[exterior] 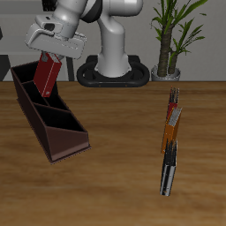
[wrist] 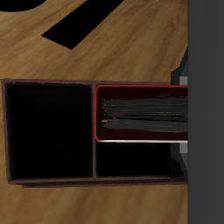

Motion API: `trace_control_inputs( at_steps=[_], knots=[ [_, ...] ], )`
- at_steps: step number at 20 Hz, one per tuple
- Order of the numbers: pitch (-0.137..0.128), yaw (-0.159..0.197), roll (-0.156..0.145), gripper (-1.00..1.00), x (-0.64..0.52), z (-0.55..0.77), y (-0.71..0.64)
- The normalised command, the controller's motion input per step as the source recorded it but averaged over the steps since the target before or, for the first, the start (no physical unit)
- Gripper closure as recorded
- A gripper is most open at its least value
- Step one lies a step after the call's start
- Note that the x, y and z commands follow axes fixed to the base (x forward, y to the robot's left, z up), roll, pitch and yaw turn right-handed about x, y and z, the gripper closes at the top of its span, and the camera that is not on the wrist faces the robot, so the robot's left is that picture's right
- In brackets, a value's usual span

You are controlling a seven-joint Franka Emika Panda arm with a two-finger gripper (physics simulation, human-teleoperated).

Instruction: Place the right red book into the right desk caddy's back compartment

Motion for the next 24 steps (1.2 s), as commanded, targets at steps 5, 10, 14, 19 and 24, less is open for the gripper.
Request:
trace_control_inputs(
  at_steps=[5,10,14,19,24],
  knots=[
    [0.034,-0.016,0.001,1.00,0.05,-0.15,-0.01],
    [0.031,0.011,0.027,1.00,-0.01,-0.16,0.11],
    [0.042,-0.028,-0.007,1.00,-0.07,-0.12,0.04],
    [0.010,-0.010,-0.012,1.00,-0.15,-0.04,0.02],
    [0.017,-0.035,-0.058,1.00,-0.19,-0.09,-0.13]
  ],
)
